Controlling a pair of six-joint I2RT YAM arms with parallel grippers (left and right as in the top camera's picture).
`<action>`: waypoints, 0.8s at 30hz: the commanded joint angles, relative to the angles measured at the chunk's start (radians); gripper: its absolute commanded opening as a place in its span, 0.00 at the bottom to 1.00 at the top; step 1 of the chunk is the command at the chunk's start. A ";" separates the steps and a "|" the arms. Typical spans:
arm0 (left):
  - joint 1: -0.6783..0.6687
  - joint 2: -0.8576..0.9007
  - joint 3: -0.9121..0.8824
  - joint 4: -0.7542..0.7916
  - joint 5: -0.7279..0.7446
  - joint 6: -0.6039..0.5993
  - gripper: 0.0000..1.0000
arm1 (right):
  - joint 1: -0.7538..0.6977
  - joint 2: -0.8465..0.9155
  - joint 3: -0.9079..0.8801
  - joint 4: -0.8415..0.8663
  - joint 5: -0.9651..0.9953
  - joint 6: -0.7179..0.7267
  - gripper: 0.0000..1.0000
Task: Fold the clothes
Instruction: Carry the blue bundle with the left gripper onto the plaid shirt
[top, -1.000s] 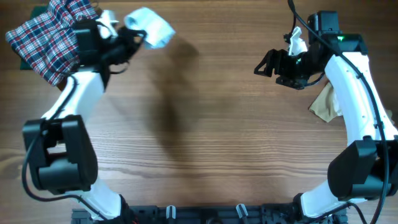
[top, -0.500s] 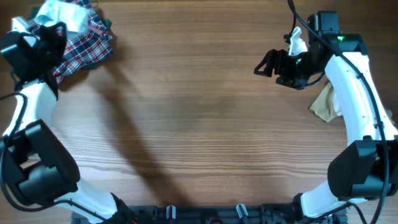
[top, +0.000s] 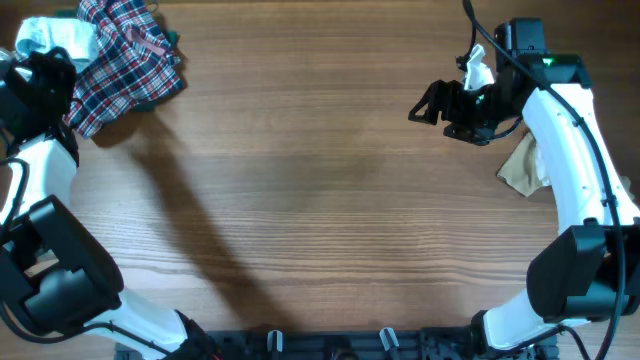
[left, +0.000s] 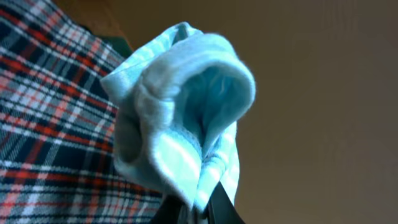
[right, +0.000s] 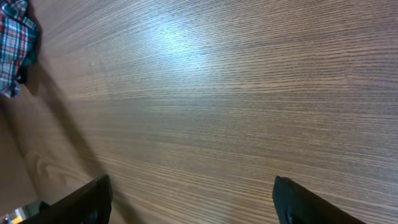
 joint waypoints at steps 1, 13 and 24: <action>0.003 0.033 -0.004 0.031 -0.032 -0.027 0.04 | 0.001 -0.028 0.010 -0.006 0.014 0.005 0.83; 0.003 0.199 0.008 0.179 0.014 -0.155 0.04 | 0.002 -0.028 0.010 -0.037 0.015 0.002 0.83; 0.003 0.292 0.023 0.195 0.089 -0.159 0.58 | 0.002 -0.028 0.010 -0.039 0.014 0.002 0.83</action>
